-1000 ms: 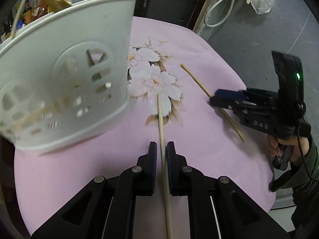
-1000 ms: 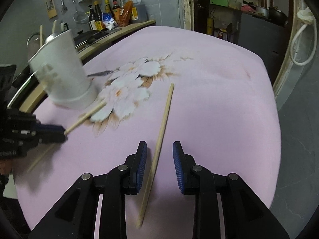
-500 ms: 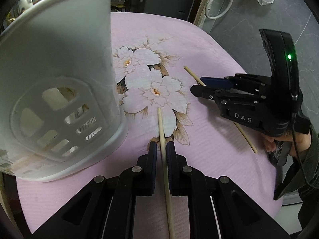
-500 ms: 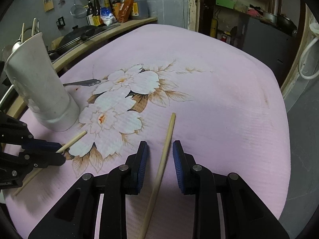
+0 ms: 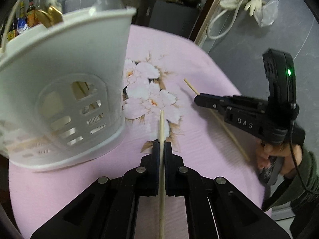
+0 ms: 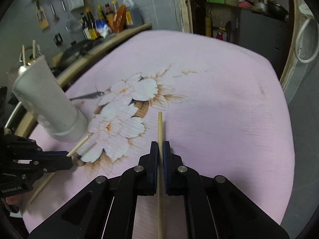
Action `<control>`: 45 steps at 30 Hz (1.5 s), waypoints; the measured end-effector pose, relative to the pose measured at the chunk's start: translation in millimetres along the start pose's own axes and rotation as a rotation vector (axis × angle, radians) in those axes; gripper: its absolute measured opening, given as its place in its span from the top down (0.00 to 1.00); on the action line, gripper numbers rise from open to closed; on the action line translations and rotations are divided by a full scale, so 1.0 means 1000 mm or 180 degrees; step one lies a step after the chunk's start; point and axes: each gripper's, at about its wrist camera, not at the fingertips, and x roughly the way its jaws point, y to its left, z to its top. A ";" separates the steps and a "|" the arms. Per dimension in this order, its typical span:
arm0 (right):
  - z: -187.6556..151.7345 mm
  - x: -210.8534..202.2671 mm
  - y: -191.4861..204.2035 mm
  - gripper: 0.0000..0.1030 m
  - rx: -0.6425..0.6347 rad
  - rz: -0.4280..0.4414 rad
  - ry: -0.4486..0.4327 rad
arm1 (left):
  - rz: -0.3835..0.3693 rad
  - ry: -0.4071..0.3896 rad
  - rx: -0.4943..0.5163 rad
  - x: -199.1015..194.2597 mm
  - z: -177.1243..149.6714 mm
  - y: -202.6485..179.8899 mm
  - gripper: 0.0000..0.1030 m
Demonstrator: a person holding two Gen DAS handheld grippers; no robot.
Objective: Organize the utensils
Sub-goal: 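Lift both chopsticks and carry them up over the white basket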
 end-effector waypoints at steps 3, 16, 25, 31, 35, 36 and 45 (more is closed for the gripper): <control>-0.007 -0.024 0.010 0.97 -0.0008 0.0024 -0.0373 | -0.0086 -0.0301 -0.0031 -0.013 -0.004 -0.002 0.98; -0.019 -0.101 0.083 0.97 -0.0581 -0.0303 -0.1961 | 0.0358 -0.1966 0.0022 -0.079 -0.020 -0.017 0.98; 0.005 -0.126 0.118 0.97 -0.0653 -0.0124 -0.2598 | 0.0321 -0.2673 -0.0184 -0.117 -0.015 0.008 0.98; 0.041 -0.126 0.128 0.97 -0.0392 0.0458 -0.2895 | 0.0232 -0.2987 -0.0449 -0.159 0.014 0.056 0.98; 0.064 -0.121 0.138 0.97 -0.0272 0.0705 -0.3083 | 0.0209 -0.3160 -0.0758 -0.180 0.026 0.092 0.98; 0.068 -0.118 0.140 0.97 -0.0228 0.0766 -0.3131 | 0.0223 -0.3212 -0.0825 -0.184 0.029 0.102 0.98; 0.082 -0.094 0.148 0.97 0.0001 0.0670 -0.3452 | 0.0445 -0.3710 -0.1005 -0.197 0.023 0.139 0.98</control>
